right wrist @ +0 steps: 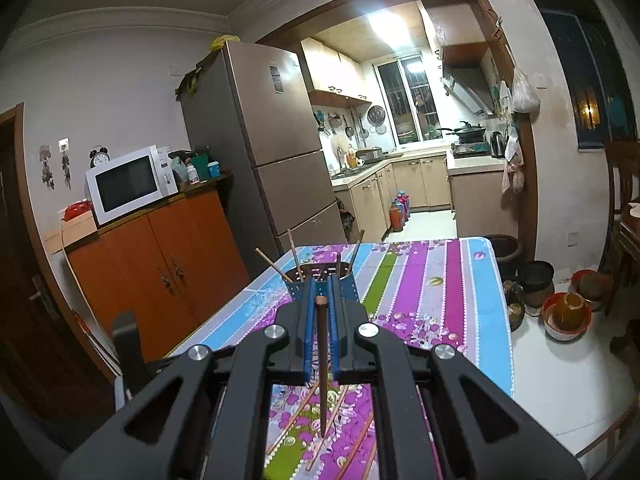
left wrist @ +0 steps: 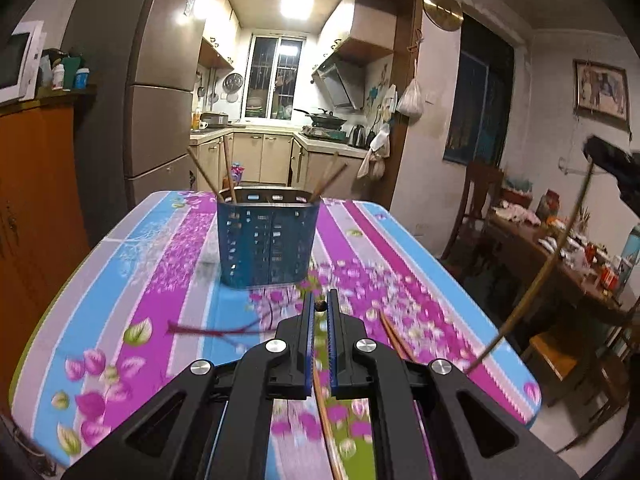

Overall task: Organize utensils
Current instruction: 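Carry the left tool's chopstick above the holder while the right tool lowers its chopstick toward it, then lower both chopsticks into the holder and open both tools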

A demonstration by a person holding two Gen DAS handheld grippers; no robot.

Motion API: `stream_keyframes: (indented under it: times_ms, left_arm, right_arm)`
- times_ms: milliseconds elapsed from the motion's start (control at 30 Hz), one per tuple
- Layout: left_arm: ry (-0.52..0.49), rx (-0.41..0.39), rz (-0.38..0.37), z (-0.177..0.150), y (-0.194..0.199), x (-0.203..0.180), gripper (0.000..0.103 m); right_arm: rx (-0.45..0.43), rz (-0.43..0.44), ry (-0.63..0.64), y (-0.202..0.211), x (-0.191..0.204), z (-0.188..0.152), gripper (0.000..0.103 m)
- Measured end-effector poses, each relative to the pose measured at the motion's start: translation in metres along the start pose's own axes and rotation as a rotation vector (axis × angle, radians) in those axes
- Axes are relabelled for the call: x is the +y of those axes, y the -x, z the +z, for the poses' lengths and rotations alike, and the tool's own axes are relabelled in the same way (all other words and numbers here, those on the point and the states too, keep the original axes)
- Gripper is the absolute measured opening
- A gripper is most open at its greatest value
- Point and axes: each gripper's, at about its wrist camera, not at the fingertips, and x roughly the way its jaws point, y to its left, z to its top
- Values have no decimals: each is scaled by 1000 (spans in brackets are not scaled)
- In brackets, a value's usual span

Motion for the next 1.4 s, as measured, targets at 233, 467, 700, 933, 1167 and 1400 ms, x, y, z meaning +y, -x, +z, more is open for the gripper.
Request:
stream_keyframes:
  times_ms: [233, 467, 700, 933, 1167, 1400]
  left_arm:
    - [12, -37, -69, 41, -12, 10, 7]
    - [0, -93, -83, 78, -8, 22, 6]
    - [-14, -159, -91, 112, 8, 34, 6]
    - [-58, -188, -61, 148, 13, 43, 6]
    - [-98, -274, -42, 212, 24, 45, 6]
    - [-146, -345, -27, 269, 25, 37, 6]
  right_arm:
    - [11, -8, 9, -19, 6, 15, 5]
    - [21, -24, 33, -46, 17, 31, 5]
    - [20, -29, 44, -70, 30, 46, 5]
    - [20, -54, 83, -96, 54, 70, 5]
    - [-34, -87, 119, -121, 76, 127, 5]
    - [-53, -135, 139, -161, 84, 165, 5]
